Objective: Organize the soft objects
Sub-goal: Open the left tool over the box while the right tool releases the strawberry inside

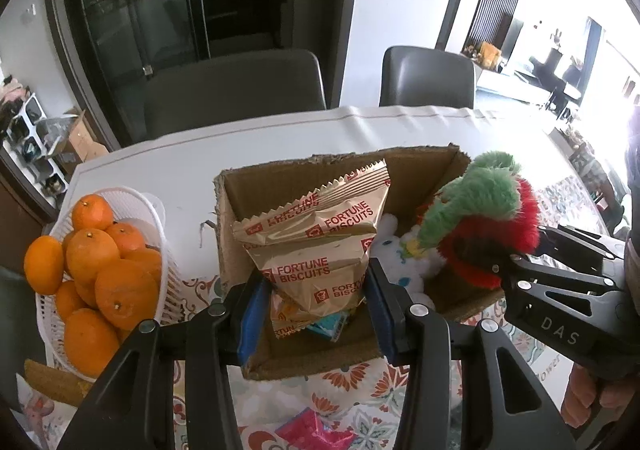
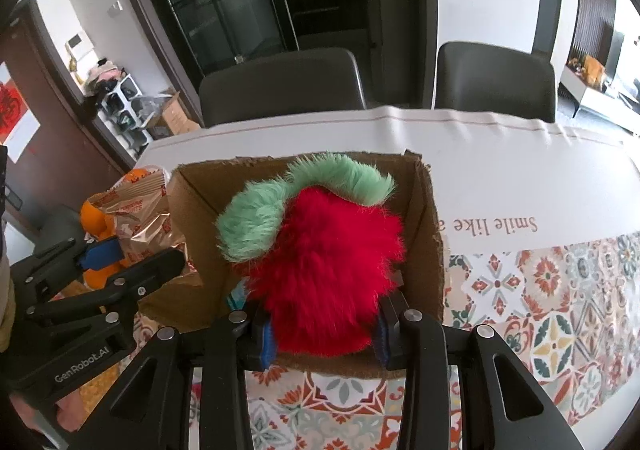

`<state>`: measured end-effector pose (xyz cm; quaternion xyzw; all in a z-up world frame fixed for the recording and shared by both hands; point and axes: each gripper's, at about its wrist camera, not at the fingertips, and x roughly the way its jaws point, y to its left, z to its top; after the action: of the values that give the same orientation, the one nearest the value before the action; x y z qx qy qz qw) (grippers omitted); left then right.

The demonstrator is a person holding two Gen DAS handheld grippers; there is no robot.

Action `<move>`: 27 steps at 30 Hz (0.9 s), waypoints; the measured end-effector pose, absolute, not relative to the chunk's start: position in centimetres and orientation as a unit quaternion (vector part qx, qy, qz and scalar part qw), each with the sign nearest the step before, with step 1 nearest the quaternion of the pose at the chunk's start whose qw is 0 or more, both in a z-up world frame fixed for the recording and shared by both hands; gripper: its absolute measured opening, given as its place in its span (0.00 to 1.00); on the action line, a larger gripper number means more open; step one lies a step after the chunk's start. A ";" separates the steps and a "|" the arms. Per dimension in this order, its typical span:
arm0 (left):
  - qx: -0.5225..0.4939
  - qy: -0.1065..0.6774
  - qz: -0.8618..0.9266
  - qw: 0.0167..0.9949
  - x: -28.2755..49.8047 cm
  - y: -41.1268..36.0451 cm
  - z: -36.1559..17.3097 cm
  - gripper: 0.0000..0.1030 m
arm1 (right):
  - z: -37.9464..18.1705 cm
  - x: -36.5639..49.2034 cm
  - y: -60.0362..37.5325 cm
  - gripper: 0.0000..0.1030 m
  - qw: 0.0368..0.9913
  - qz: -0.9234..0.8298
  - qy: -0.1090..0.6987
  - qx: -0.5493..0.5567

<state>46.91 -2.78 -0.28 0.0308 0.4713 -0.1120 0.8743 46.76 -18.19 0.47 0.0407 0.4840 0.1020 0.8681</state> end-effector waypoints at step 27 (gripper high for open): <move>0.033 0.467 -0.070 0.881 43.3 -1.1 0.3 0.72 | 2.4 42.6 -17.5 0.58 0.884 0.054 0.465 0.009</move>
<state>43.32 -1.11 0.28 0.0329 0.4668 -0.0700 0.8810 42.64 -17.51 2.38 0.0091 0.4648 0.0539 0.8837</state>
